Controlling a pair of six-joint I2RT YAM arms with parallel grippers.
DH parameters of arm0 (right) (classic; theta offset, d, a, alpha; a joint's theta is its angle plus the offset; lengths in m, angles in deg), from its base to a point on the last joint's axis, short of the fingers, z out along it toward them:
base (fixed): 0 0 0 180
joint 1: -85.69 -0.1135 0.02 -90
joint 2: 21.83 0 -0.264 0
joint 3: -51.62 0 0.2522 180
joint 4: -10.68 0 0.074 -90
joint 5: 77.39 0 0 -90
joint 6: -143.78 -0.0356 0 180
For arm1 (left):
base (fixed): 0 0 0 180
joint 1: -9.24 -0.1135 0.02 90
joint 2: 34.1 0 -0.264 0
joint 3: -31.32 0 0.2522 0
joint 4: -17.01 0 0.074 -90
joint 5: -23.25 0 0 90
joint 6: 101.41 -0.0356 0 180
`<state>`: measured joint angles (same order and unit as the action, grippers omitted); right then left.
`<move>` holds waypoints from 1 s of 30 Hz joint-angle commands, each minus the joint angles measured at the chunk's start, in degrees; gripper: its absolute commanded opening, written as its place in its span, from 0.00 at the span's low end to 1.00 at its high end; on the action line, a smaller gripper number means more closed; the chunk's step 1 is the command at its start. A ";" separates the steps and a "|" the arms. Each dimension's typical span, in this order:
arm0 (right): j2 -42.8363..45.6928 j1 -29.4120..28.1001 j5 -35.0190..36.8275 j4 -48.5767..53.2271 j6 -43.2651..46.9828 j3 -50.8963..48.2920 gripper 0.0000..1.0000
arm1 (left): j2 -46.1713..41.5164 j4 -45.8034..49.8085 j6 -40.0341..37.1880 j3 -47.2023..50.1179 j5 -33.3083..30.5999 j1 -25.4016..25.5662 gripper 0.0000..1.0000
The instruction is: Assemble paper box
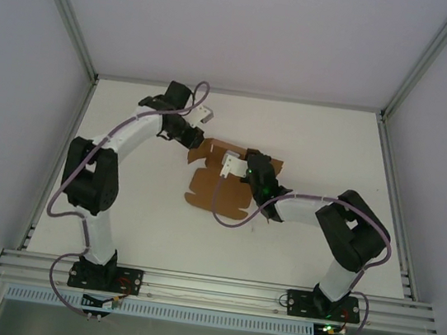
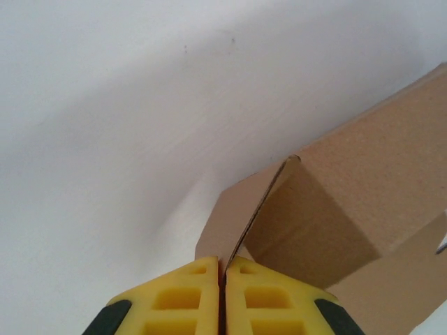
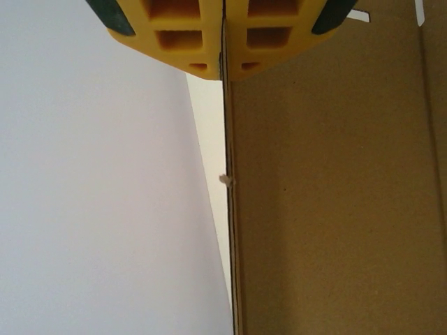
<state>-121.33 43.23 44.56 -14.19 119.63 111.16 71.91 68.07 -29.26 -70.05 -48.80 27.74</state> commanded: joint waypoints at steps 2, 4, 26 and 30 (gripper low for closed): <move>-0.81 -0.62 1.77 -2.72 -3.38 0.15 0.00 | -7.50 -9.71 12.11 8.62 -3.65 3.93 0.09; -1.18 -0.63 1.76 -4.44 -2.46 -0.58 0.00 | -9.34 -11.47 15.96 11.53 -5.94 5.29 0.09; -1.66 -0.44 0.84 -8.54 5.62 -5.25 0.00 | -11.33 -21.72 28.81 24.76 -11.77 10.35 0.29; -1.56 -0.50 0.06 -8.39 6.84 -5.43 0.00 | -11.78 -22.17 31.35 24.62 -12.40 10.35 0.42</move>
<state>-122.40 42.84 45.41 -20.58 124.85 106.46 62.89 47.59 -0.27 -44.98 -60.43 37.70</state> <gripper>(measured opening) 0.051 0.408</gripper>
